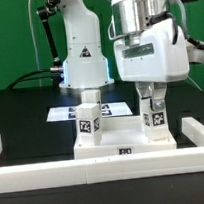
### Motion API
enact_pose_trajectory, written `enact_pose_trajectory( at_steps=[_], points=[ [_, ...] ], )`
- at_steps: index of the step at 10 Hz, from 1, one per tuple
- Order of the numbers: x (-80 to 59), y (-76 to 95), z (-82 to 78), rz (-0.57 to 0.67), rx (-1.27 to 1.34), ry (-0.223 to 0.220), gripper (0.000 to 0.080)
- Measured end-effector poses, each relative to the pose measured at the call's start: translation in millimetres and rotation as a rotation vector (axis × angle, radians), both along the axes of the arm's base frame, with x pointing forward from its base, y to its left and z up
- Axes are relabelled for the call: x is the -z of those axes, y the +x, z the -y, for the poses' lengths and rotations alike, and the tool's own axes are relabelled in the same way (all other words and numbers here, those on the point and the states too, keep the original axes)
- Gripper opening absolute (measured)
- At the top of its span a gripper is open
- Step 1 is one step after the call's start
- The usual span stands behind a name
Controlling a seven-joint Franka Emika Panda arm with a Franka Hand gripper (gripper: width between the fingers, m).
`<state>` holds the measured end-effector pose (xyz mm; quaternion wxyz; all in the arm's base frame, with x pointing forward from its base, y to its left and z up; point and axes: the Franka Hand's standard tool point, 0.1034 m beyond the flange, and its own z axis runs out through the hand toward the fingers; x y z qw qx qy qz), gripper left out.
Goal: Assemble square table
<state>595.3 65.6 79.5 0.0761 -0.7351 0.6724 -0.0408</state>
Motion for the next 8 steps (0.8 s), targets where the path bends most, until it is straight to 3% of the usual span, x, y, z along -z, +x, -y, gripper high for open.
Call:
enact_pose_trajectory(
  at_steps=[5,8],
  points=[
    [0.6,-1.5,-8.2,-0.025,0.369,0.084,0.029],
    [1.0,-1.2,-8.0,-0.024,0.37,0.09,0.029]
  ],
)
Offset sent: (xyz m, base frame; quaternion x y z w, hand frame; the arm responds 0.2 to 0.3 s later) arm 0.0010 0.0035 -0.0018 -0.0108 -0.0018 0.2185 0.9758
